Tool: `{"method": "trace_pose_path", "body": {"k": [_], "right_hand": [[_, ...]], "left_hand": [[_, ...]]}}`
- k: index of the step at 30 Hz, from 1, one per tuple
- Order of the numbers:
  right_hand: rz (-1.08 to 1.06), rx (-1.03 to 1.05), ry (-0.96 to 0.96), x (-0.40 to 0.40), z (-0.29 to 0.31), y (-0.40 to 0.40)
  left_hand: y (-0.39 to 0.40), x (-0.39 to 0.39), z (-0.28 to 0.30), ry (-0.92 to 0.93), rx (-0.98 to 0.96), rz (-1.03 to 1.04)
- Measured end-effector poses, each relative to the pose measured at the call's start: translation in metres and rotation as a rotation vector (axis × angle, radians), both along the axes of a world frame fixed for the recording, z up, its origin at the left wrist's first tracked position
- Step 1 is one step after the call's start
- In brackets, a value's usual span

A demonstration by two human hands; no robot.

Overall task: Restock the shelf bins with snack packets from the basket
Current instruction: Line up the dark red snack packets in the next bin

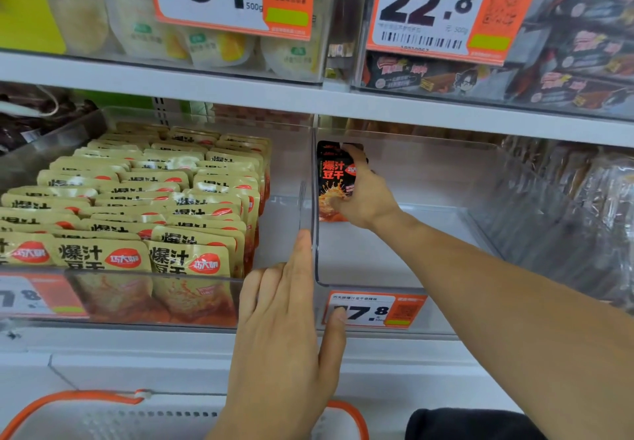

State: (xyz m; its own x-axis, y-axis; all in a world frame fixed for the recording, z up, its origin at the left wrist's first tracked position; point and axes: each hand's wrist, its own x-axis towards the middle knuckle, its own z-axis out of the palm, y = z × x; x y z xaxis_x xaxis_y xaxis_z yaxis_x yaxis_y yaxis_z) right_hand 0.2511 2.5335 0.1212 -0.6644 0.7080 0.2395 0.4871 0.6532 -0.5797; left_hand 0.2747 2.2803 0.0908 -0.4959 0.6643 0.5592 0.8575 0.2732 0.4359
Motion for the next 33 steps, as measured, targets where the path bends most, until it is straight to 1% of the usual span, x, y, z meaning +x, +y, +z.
{"method": "trace_pose_path", "body": {"k": [6,16,20,21,23,24,26,28,29,30,31,33], "right_hand": [[-0.045,-0.002,-0.029,-0.001,0.001,-0.002],[0.004,-0.004,-0.103,0.003,0.011,-0.004],[-0.029,0.029,-0.03,0.006,0.019,-0.003],[-0.052,0.066,-0.029,0.008,0.023,-0.003],[-0.102,0.127,-0.086,0.016,0.037,-0.01],[-0.105,0.134,-0.091,0.021,0.044,-0.015],[-0.077,0.134,-0.074,0.036,0.061,-0.026],[-0.073,0.12,-0.074,0.052,0.072,-0.035],[-0.077,0.124,-0.075,0.062,0.075,-0.04],[-0.075,0.124,-0.053,0.073,0.077,-0.046],[-0.062,0.112,-0.001,0.084,0.079,-0.053],[-0.003,0.067,0.146,0.107,0.081,-0.077]], "left_hand": [[0.0,0.001,0.001,-0.004,0.009,0.006],[-0.004,0.0,0.002,0.011,0.006,-0.012],[-0.007,-0.002,0.002,0.01,0.017,-0.036],[-0.008,-0.002,0.002,-0.001,0.013,-0.05],[-0.012,-0.002,0.002,-0.055,0.037,-0.073],[-0.014,0.0,0.003,-0.091,0.085,-0.085],[-0.02,0.007,0.009,-0.133,0.264,-0.087],[-0.029,0.019,0.013,-0.136,0.47,-0.042],[-0.032,0.025,0.011,-0.165,0.537,-0.021],[-0.035,0.029,0.006,-0.232,0.564,-0.014],[-0.037,0.032,-0.004,-0.329,0.549,-0.015],[-0.039,0.035,-0.038,-0.518,0.417,-0.007]]}}
